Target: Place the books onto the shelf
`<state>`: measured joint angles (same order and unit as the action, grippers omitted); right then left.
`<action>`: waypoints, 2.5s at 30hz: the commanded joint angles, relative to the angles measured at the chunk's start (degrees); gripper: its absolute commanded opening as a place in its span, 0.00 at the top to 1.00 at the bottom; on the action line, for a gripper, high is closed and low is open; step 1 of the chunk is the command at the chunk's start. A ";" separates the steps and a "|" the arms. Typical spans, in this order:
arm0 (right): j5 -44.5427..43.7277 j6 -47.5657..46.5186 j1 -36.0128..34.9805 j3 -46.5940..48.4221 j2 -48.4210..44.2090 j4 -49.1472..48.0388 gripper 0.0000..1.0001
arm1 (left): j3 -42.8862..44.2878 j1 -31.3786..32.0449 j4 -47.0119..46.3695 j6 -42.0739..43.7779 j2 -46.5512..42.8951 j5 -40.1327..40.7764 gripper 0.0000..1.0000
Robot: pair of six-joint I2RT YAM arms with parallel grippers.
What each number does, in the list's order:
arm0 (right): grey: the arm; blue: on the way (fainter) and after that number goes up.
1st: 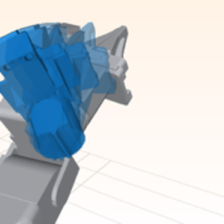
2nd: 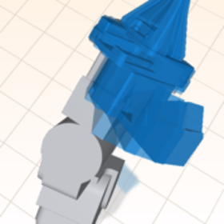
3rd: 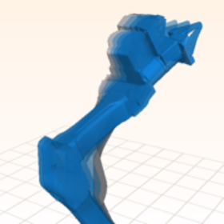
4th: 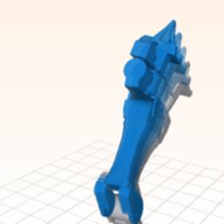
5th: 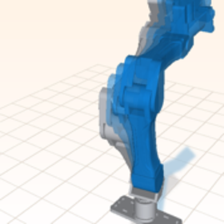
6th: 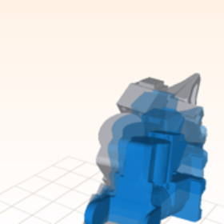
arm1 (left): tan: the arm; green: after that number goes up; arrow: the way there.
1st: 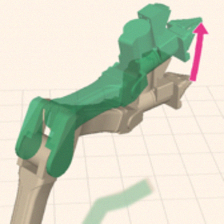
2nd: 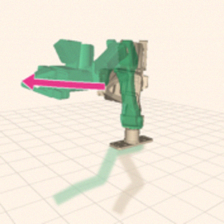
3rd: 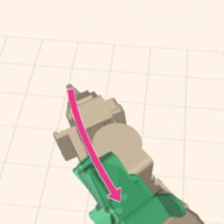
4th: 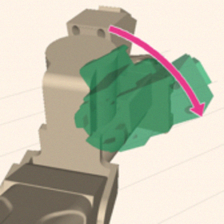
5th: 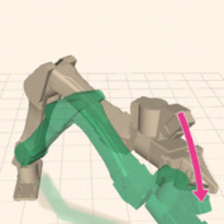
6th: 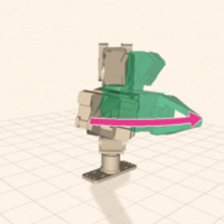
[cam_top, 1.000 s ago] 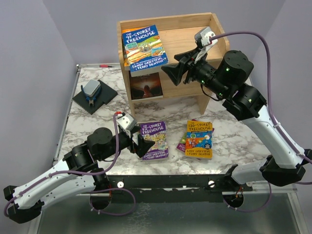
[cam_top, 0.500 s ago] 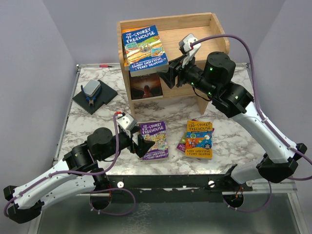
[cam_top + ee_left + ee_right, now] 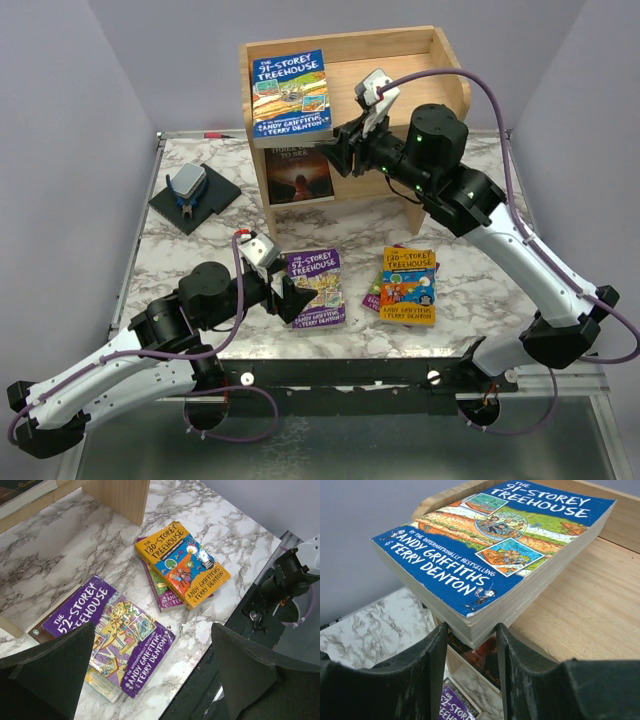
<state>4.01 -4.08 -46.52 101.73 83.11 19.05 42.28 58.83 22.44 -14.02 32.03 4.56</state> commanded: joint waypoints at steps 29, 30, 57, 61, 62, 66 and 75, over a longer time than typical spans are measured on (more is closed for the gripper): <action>-4.50 -1.60 0.03 -1.07 -3.73 -4.55 0.36 | -0.62 -0.29 0.10 1.10 0.96 0.36 0.01; -5.85 -0.85 0.03 -1.75 -4.35 -5.68 0.37 | -0.61 -0.24 0.07 1.16 0.93 0.25 0.01; -26.03 4.66 1.34 21.57 18.11 -5.34 0.99 | -0.56 -0.31 0.09 0.85 0.48 0.34 0.01; -23.82 4.67 1.71 23.14 19.59 -4.90 0.99 | -0.59 -0.28 0.11 0.90 0.37 0.54 0.01; -23.07 4.68 1.82 23.64 20.10 -4.66 0.99 | -0.62 -0.29 0.07 0.91 0.35 0.53 0.01; -21.34 4.93 2.20 25.34 21.68 -4.06 0.99 | -0.58 -0.27 0.07 0.89 0.14 0.71 0.01; -16.21 8.18 4.68 29.06 24.90 -1.68 0.99 | -0.62 -0.28 0.15 0.84 0.14 0.65 0.01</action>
<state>-16.34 2.22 -42.94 127.28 105.38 13.82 42.28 58.83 22.46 -13.82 32.62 4.56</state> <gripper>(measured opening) 0.007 0.990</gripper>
